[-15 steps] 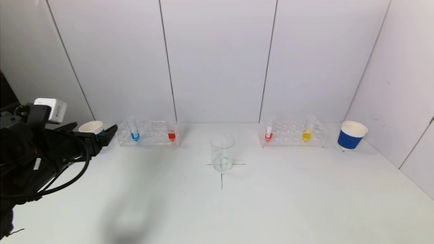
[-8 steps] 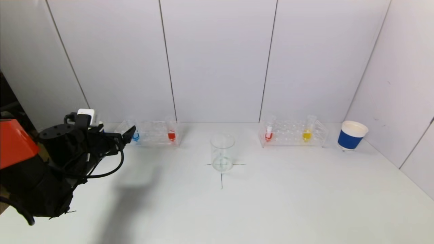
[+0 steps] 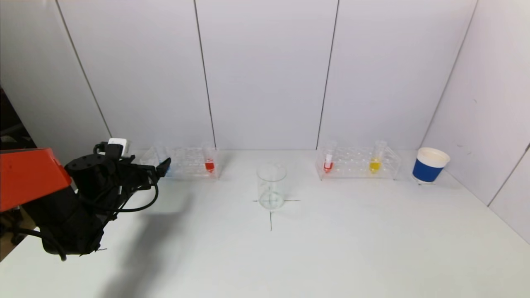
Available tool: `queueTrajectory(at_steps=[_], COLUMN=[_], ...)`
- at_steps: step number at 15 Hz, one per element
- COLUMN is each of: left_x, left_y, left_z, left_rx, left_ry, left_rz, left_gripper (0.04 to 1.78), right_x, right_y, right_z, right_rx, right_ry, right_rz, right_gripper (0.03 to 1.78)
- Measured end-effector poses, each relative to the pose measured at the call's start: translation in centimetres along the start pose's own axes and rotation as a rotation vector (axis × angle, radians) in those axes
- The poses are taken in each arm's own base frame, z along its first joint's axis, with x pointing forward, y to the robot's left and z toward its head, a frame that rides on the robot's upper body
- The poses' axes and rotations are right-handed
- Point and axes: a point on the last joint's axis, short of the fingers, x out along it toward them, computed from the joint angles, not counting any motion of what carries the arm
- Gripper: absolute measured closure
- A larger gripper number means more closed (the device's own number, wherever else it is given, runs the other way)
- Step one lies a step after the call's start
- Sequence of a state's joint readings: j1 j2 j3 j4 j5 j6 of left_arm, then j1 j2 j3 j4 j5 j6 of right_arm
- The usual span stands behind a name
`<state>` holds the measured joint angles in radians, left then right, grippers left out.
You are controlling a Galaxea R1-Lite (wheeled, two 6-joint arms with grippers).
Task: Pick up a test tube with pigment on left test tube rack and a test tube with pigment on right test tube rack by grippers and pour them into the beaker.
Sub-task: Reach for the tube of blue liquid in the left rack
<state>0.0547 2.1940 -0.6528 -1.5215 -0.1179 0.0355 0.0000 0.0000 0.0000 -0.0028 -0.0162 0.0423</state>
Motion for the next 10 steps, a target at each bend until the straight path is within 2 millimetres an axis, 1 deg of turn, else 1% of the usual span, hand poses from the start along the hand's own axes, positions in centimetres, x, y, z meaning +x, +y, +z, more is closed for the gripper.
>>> queueTrajectory(at_steps=[4, 10], left_x=[1.2, 2.2], left_y=[0.8, 1.6], left_z=[-0.5, -1.0], left_rx=[0.005, 0.008], left_ry=[-0.016, -0.028], left_rz=[-0.025, -0.037], left_gripper=[0.06, 0.06], right_x=[0.0, 0.0], right_y=[0.0, 0.0], right_z=[0.0, 0.0], right_rx=[0.0, 0.0], right_ry=[0.0, 0.0], right_rz=[0.0, 0.0], right_gripper=[0.1, 0.1])
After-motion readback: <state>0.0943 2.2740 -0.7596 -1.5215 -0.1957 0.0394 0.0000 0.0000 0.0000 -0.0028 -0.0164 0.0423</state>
